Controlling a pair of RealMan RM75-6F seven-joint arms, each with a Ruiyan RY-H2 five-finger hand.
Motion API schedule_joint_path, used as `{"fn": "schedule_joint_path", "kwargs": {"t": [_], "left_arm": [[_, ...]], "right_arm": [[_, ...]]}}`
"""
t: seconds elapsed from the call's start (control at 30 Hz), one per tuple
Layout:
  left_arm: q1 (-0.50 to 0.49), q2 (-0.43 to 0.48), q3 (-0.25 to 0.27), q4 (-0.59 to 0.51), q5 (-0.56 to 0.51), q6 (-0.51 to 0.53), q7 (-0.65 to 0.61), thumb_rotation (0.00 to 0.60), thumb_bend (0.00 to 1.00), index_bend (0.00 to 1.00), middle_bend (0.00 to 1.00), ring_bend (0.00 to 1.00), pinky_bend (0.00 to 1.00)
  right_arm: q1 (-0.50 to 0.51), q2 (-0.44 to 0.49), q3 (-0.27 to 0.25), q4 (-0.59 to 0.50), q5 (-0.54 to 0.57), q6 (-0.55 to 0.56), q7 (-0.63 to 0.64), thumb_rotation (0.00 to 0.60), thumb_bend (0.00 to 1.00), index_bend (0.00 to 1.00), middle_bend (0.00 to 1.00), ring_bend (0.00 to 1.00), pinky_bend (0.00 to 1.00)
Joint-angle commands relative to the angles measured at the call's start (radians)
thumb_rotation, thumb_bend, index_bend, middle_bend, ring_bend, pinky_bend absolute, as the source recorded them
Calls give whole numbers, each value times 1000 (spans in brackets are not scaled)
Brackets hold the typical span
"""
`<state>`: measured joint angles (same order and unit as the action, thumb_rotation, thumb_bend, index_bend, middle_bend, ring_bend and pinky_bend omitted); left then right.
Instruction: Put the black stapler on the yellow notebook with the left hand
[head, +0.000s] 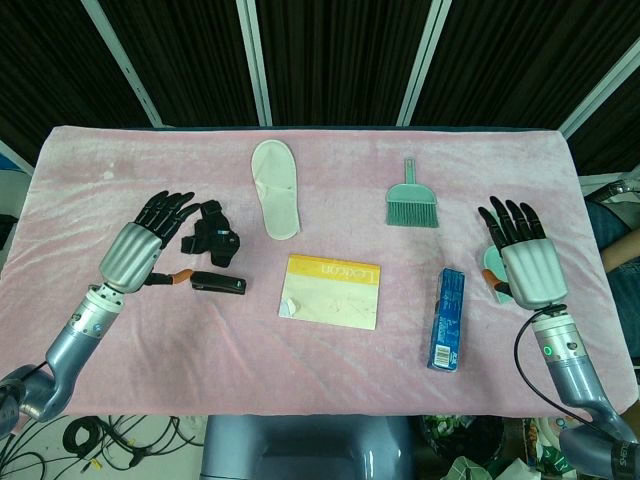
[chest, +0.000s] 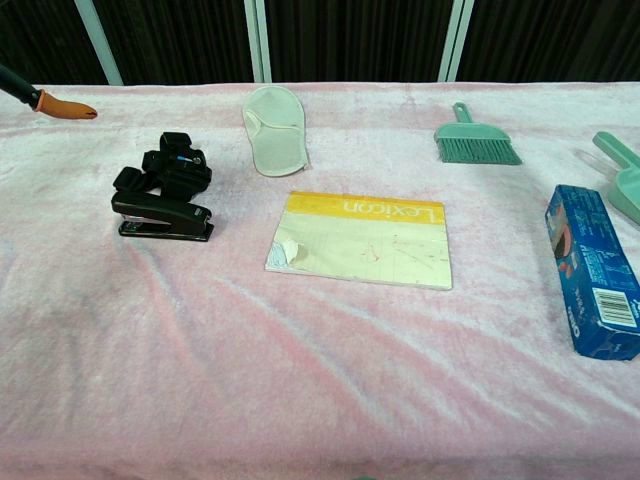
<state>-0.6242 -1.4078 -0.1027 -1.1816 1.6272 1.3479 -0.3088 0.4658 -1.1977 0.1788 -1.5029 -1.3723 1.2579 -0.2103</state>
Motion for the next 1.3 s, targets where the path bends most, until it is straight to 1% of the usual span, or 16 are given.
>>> {"fn": "schedule_joint_path", "kwargs": {"t": [0.03,0.6,0.97,1.2,1.3], "left_arm": [[1,1,0,-2,-2,2,-1,600,67,3,0,0,0],[3,19,1,-12,-10,-4,8,600,68,4,0,0,0],[6,30,0,-31,-15,-5,14,600,68,2,0,0,0],[6,49,-5,-62,-26,-17,45,600,69,14,0,0,0],[-6,60,-10,-84,-37,-47,89,600,74,49,25,0,0]], "right_arm": [[-1,0,-1,0,-1,0,0,600,96,50,0,0,70],[2,-7,-3,7,4,-15,-8,600,97,45,0,0,70],[-6,9,4,-18,7,-3,-19,600,96,45,0,0,70],[-9,12,2,-32,13,-6,-25,600,96,45,0,0,70],[-9,11,0,-31,14,-10,-26,600,97,45,0,0,70]]}}
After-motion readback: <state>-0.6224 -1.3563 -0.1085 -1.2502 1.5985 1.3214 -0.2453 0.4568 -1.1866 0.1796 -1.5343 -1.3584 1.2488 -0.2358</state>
